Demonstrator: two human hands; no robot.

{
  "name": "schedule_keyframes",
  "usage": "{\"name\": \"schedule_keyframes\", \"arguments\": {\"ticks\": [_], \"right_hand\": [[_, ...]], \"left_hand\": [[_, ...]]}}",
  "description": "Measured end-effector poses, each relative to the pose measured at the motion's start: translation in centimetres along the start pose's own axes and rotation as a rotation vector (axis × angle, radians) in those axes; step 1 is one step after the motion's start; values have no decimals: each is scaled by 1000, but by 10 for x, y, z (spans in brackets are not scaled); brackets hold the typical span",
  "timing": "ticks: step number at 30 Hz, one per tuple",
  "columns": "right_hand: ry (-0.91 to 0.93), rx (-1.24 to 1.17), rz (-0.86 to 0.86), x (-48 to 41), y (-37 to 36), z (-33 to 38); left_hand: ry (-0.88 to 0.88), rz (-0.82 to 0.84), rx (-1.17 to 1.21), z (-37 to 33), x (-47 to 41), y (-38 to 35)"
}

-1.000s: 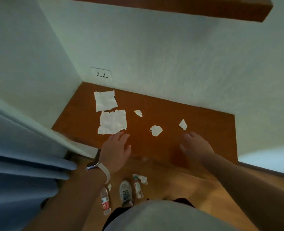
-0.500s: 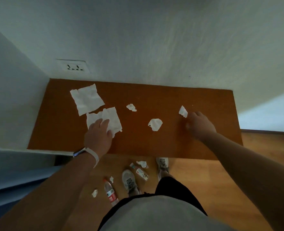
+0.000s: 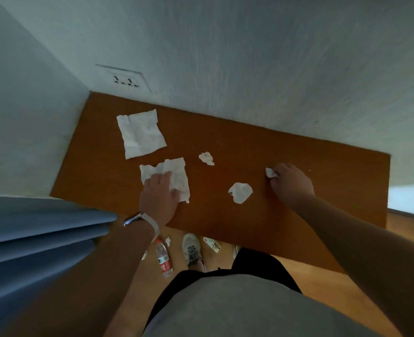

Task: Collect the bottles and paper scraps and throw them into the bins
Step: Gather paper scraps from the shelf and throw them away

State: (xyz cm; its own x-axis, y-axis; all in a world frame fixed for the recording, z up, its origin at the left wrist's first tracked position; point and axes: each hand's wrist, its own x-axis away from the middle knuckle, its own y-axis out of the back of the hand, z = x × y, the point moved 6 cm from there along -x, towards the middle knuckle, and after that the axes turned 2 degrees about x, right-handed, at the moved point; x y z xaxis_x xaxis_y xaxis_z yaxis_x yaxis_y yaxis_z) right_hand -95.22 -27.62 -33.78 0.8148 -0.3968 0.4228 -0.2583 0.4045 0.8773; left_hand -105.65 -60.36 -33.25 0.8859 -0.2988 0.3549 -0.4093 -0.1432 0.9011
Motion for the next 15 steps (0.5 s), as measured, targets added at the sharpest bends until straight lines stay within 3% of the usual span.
{"name": "schedule_keyframes", "arguments": {"ticks": [15], "right_hand": [[441,55,22,-48,-3,169]], "left_hand": [[-89,-168,183,11,1,34]]}}
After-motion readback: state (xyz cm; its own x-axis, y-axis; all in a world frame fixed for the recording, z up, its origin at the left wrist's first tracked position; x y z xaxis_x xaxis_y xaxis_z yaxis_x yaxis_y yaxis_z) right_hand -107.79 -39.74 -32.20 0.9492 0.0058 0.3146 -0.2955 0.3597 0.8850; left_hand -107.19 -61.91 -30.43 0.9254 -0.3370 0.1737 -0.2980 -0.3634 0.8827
